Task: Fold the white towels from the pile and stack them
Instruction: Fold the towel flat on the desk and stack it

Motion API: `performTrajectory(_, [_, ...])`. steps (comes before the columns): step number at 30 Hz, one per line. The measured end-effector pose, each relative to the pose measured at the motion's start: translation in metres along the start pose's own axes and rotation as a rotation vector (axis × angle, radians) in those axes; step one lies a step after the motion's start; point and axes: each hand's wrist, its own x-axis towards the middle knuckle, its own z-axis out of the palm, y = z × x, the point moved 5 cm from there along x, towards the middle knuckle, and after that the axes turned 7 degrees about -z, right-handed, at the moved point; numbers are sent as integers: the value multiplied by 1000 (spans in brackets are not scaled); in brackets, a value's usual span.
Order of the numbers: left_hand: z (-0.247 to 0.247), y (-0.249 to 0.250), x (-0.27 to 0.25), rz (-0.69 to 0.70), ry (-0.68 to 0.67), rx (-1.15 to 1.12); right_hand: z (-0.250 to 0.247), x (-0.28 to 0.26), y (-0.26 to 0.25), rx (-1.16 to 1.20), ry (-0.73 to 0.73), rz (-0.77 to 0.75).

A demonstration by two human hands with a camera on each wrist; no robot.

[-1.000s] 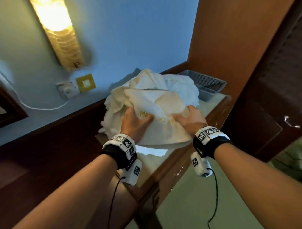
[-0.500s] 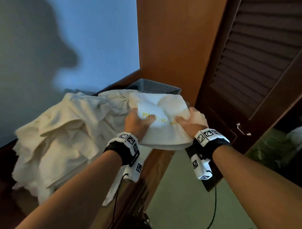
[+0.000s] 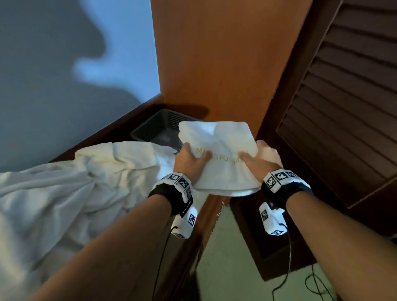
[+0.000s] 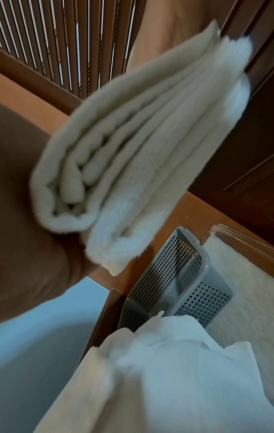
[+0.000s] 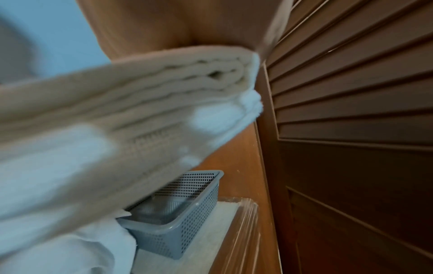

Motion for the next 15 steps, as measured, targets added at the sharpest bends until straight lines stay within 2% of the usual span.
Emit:
performTrajectory(8, [19,-24,94,-259,-51,69,60,142,-10,-89,-129,-173])
performTrajectory(15, [38,-54,193,-526,53,-111,147,289,-43,-26,-321,-379])
